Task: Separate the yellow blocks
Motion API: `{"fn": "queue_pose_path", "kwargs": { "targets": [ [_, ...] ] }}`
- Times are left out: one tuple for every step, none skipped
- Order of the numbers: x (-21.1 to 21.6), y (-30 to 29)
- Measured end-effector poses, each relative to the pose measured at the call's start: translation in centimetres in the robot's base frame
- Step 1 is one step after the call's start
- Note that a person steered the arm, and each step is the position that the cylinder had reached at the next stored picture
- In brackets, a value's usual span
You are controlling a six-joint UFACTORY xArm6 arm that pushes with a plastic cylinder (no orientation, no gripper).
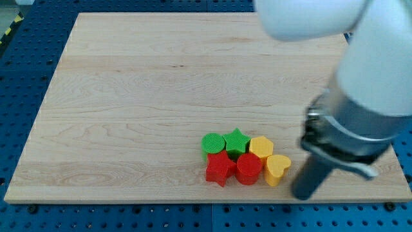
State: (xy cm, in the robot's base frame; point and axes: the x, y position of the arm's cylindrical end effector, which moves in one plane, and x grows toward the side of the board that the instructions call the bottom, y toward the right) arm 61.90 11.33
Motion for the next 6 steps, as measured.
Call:
{"fn": "queue_pose_path", "kwargs": {
  "targets": [
    [0.0,-5.3],
    [-2.9,-5.4],
    [-6.1,-4.7],
    [-4.4,-4.8],
    [-0.7,-4.7],
    [-0.1,-4.5]
  ]
}}
